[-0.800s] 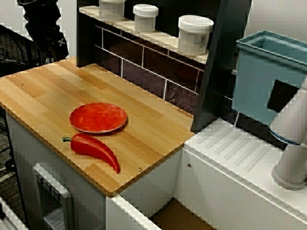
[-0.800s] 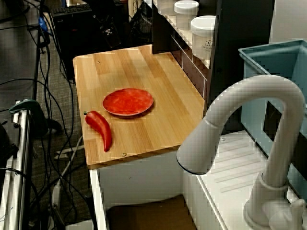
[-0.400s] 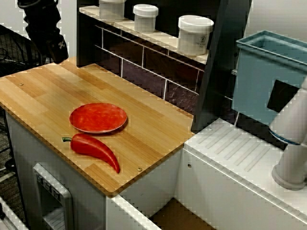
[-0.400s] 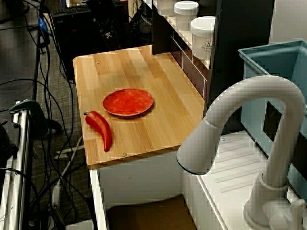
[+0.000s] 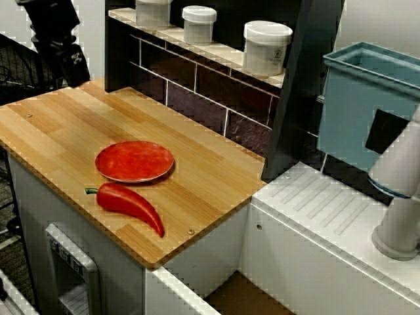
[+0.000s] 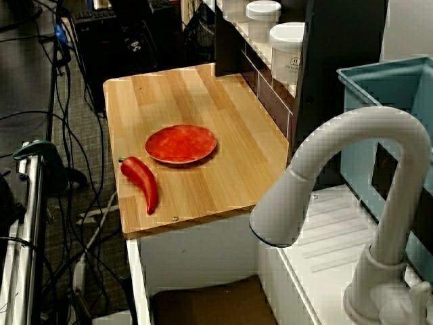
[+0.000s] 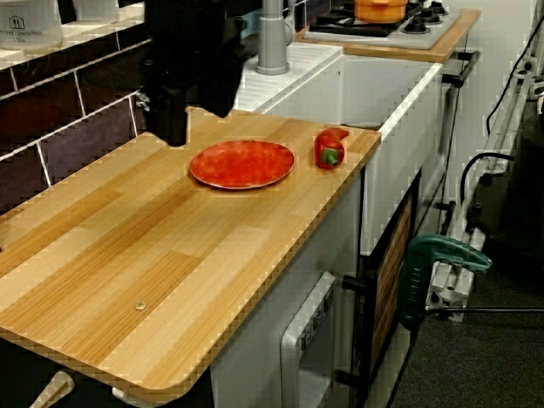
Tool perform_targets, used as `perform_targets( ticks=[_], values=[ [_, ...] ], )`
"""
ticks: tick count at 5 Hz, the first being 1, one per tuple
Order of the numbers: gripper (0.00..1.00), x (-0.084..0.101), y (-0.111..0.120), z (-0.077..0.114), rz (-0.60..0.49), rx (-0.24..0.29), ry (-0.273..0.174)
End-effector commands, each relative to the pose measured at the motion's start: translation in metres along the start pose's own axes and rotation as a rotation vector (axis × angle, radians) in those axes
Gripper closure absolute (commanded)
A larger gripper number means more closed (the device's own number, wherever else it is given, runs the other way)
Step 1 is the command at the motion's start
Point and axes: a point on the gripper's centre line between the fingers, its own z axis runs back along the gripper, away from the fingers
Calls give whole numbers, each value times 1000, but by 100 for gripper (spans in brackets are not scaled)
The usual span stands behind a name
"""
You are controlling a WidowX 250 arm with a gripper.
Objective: Put the object on the plate
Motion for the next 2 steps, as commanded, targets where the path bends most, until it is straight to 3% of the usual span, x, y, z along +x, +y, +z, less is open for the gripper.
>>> perform_targets(
  ticks=[1, 2],
  values=[
    [0, -12, -41, -10, -383, -45, 27],
    [0, -17, -64, -21, -478, -92, 64]
  ],
)
